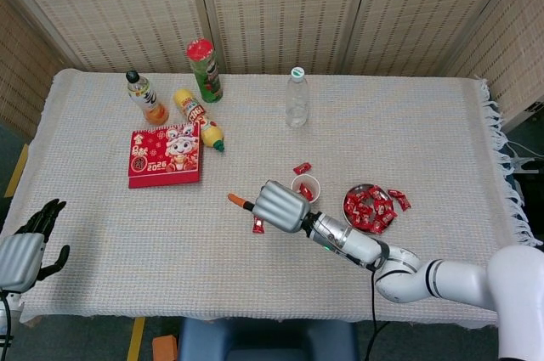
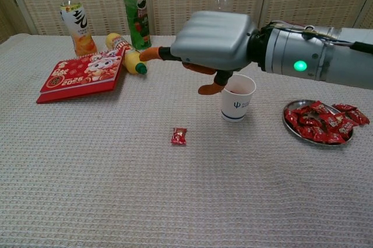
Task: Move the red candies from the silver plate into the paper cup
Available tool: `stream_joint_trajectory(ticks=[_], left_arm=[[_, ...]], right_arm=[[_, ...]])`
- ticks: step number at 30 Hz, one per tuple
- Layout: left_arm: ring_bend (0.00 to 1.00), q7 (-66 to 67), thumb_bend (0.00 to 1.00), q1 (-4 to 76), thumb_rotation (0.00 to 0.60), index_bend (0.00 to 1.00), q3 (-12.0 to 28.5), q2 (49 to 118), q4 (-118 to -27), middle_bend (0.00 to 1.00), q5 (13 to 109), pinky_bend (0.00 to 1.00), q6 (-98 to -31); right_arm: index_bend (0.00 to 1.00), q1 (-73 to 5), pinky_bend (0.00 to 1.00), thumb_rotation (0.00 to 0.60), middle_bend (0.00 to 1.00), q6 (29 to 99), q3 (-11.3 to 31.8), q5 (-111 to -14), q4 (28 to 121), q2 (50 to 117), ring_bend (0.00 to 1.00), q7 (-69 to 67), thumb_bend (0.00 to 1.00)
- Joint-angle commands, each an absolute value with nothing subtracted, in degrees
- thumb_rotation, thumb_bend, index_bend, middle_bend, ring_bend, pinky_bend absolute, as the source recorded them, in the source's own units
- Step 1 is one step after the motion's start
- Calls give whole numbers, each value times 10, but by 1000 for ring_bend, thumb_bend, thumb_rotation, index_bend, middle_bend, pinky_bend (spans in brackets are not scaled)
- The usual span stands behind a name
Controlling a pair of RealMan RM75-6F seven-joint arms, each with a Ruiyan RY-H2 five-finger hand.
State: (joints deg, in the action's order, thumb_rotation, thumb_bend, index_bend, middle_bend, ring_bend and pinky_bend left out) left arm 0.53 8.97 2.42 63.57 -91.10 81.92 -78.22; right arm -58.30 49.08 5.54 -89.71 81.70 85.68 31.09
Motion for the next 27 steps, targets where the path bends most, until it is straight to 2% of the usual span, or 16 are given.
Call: stream_joint_trajectory(ticks=[1,10,14,19,27], left_arm=[[125,7,448,90,600,10,24,636,-911,0,820,350,-782],[129,5,448,91,600,10,25,636,-910,0,817,354,-780],[129,3,448,92,600,10,25,636,-907,0,815,355,-776],[133,5,449,95,600,10,24,636,-908,0,814,358,-771],[133,6,449,96,600,8,25,637,-907,0,811,358,-768]], right_arm=[[144,-593,943,600,805,471,52,-892,795,876,705,310,183],[0,-595,951,600,805,434,41,-866,742,928,705,302,184],[42,-598,951,600,805,421,41,-855,724,945,705,291,184],[0,-605,951,600,805,386,36,-836,707,959,703,280,184],[0,-608,951,600,805,363,42,-808,699,967,701,265,183]])
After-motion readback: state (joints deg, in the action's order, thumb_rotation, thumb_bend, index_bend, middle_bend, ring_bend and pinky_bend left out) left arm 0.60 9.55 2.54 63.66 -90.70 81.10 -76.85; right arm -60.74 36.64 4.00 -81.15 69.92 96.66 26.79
